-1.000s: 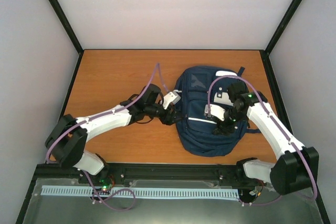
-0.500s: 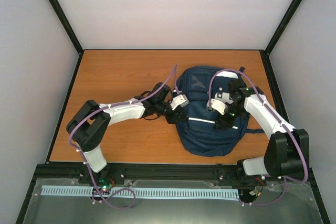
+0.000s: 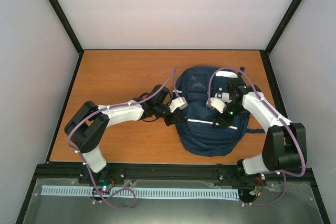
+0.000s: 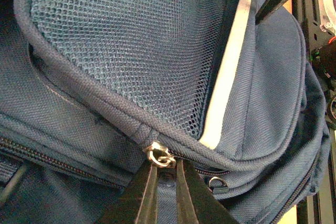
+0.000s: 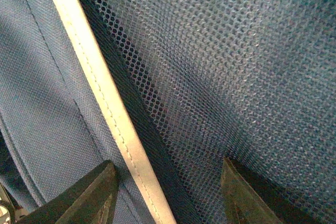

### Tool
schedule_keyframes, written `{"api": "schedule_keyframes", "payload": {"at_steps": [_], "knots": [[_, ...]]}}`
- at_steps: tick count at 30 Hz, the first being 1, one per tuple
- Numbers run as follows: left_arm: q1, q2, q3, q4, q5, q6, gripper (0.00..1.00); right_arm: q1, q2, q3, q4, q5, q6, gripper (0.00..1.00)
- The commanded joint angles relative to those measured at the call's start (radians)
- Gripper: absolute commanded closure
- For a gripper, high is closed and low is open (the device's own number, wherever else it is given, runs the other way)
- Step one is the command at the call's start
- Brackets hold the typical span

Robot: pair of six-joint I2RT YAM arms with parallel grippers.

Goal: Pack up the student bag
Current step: Zip the student bag at the center of the board.

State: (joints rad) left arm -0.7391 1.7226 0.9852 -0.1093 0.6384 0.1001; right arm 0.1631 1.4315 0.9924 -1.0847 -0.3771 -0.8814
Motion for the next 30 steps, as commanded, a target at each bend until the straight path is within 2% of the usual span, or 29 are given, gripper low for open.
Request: {"api": "schedule_keyframes", "payload": {"at_steps": [1, 12, 20, 30], "knots": [[-0.012, -0.062, -0.037, 0.005, -0.034, -0.022, 0.92, -0.010, 0.025, 0.012, 0.113, 0.062, 0.041, 0.46], [-0.071, -0.078, -0.074, -0.032, -0.074, -0.081, 0.98, -0.010, 0.053, 0.002, 0.172, 0.059, 0.114, 0.49], [-0.214, -0.008, -0.034, -0.103, -0.077, -0.128, 0.98, -0.008, 0.066, 0.021, 0.192, 0.047, 0.157, 0.50], [-0.293, -0.012, 0.007, -0.027, 0.029, -0.246, 0.97, 0.029, 0.080, 0.000, 0.221, 0.042, 0.179, 0.50]]}}
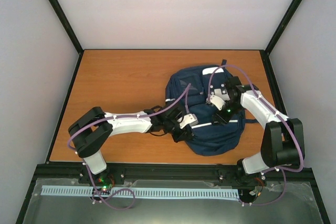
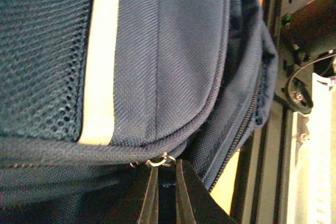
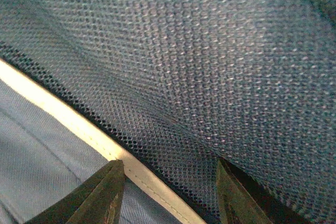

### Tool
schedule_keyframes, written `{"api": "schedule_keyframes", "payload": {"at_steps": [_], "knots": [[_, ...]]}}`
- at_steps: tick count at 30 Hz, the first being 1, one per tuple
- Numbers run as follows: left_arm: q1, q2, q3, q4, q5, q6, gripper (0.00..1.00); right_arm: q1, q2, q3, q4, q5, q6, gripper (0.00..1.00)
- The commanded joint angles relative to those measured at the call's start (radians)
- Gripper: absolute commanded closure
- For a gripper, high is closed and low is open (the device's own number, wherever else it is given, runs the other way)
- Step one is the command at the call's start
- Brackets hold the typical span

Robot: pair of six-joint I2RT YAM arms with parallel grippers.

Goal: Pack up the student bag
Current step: Zip the student bag at the center of the board.

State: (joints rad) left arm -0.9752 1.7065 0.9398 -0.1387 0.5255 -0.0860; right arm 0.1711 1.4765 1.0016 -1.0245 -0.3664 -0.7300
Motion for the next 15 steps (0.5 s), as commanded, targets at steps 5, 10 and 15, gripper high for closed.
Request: {"api": "schedule_keyframes", "payload": {"at_steps": [5, 10, 15], "knots": [[-0.066, 0.075, 0.110, 0.059, 0.067, -0.181, 0.98, 0.026, 0.030, 0.012, 0.139, -0.011, 0.046, 0.51], [-0.067, 0.091, 0.115, 0.108, 0.038, -0.294, 0.98, -0.002, -0.050, 0.048, 0.085, 0.022, 0.043, 0.48], [-0.064, 0.094, 0.144, 0.096, 0.077, -0.358, 0.99, -0.122, -0.105, 0.094, 0.056, 0.070, 0.000, 0.41]]}}
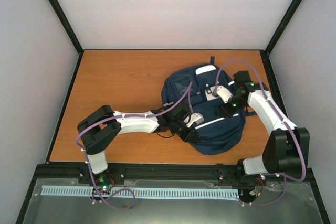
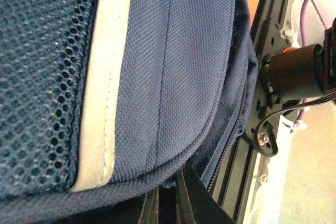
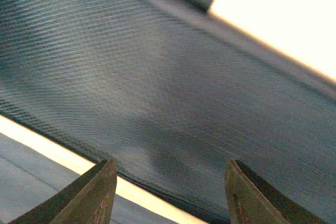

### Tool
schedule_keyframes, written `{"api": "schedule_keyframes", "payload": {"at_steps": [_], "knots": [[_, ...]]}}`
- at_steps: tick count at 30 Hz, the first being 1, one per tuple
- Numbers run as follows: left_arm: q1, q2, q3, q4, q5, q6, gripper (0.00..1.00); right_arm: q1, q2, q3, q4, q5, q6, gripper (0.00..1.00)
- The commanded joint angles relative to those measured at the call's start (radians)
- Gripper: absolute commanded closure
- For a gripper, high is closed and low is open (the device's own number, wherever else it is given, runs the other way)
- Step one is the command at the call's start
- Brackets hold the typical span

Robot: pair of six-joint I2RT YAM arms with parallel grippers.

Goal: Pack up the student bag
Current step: Zip the student bag at the center of the board.

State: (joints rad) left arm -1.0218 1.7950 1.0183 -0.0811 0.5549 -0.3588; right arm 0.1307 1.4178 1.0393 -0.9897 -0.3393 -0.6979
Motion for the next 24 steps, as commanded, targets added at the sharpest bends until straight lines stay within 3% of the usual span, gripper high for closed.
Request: {"api": "schedule_keyframes", "payload": {"at_steps": [1, 7, 11, 19, 24], "knots": [[-0.016, 0.006, 0.076, 0.019, 0.044, -0.095, 0.99, -0.108, -0.043, 0.057, 0.022, 0.056, -0.045, 0.41], [0.021, -0.038, 0.098, -0.043, -0.040, -0.201, 0.99, -0.208, -0.005, -0.012, 0.086, 0.136, -0.083, 0.41], [0.030, -0.048, 0.098, 0.013, 0.061, -0.287, 0.99, -0.213, 0.010, -0.070, 0.145, 0.193, -0.084, 0.40], [0.037, 0.000, 0.049, 0.184, 0.222, -0.486, 0.99, -0.210, 0.061, -0.088, 0.113, 0.123, -0.081, 0.39], [0.012, 0.025, 0.046, 0.253, 0.188, -0.534, 0.98, -0.171, 0.092, -0.095, 0.105, 0.081, -0.051, 0.39]]}}
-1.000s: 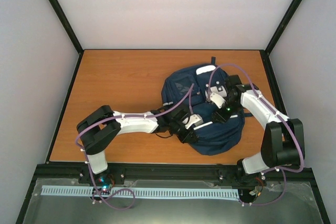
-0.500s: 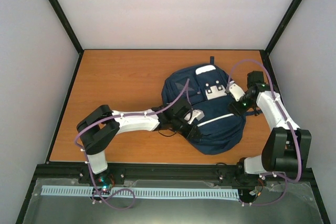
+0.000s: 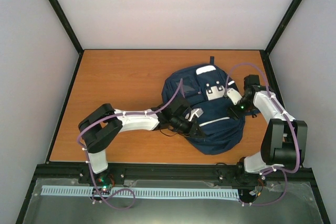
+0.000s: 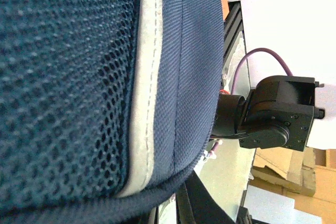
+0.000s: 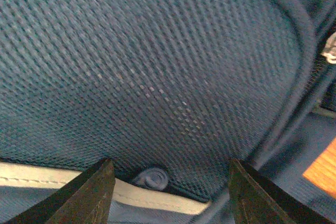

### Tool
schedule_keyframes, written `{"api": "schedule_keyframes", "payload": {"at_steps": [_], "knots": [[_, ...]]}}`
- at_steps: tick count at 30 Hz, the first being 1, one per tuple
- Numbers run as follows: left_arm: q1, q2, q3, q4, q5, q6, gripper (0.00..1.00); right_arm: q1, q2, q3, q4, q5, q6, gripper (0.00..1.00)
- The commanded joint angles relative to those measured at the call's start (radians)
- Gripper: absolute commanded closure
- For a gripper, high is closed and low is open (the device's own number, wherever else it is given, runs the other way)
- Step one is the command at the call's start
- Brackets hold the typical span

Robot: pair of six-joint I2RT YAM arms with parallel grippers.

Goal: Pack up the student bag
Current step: Zip the student bag at the center of the board.

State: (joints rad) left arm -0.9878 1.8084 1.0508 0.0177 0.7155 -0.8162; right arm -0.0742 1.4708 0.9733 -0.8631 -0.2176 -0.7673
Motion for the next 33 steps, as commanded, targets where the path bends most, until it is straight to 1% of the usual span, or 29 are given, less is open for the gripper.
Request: {"api": "schedule_keyframes", "payload": {"at_steps": [1, 5, 8, 14, 16, 17, 18, 20, 21, 22, 25, 27, 32, 33], "knots": [[-0.032, 0.006, 0.014, 0.156, 0.011, -0.074, 0.98, 0.048, 0.042, -0.036, -0.018, -0.046, 0.030, 0.40], [-0.076, 0.005, 0.007, 0.160, -0.050, -0.088, 0.98, 0.124, 0.053, -0.041, -0.006, -0.057, 0.071, 0.41], [-0.106, 0.011, -0.032, 0.215, -0.082, -0.124, 0.98, 0.193, 0.078, -0.023, 0.005, -0.056, 0.107, 0.42], [-0.133, 0.020, -0.085, 0.304, -0.176, -0.181, 0.98, 0.332, 0.188, 0.059, 0.023, -0.070, 0.174, 0.44], [-0.134, -0.001, -0.098, 0.297, -0.208, -0.186, 0.95, 0.356, 0.211, 0.092, 0.009, -0.101, 0.184, 0.45], [-0.134, -0.019, -0.100, 0.276, -0.227, -0.185, 0.92, 0.357, 0.213, 0.109, 0.000, -0.120, 0.187, 0.46], [-0.134, -0.037, -0.098, 0.238, -0.240, -0.174, 0.84, 0.358, 0.206, 0.119, -0.008, -0.125, 0.186, 0.46], [-0.134, -0.081, -0.082, 0.113, -0.266, -0.138, 0.68, 0.356, 0.173, 0.132, -0.022, -0.114, 0.186, 0.46], [-0.134, -0.106, -0.073, 0.043, -0.284, -0.120, 0.62, 0.353, 0.151, 0.141, -0.033, -0.106, 0.185, 0.46], [-0.134, -0.132, -0.066, -0.019, -0.306, -0.097, 0.59, 0.350, 0.122, 0.152, -0.047, -0.101, 0.184, 0.45], [-0.133, -0.220, -0.065, -0.188, -0.378, -0.072, 0.56, 0.339, 0.026, 0.175, -0.096, -0.081, 0.179, 0.41], [-0.132, -0.266, -0.080, -0.258, -0.412, -0.080, 0.57, 0.338, -0.038, 0.182, -0.118, -0.062, 0.176, 0.38], [-0.132, -0.359, -0.131, -0.313, -0.509, -0.175, 0.57, 0.335, -0.169, 0.140, -0.153, -0.034, 0.170, 0.34], [-0.132, -0.370, -0.136, -0.313, -0.538, -0.196, 0.55, 0.337, -0.195, 0.126, -0.159, -0.031, 0.165, 0.33]]}}
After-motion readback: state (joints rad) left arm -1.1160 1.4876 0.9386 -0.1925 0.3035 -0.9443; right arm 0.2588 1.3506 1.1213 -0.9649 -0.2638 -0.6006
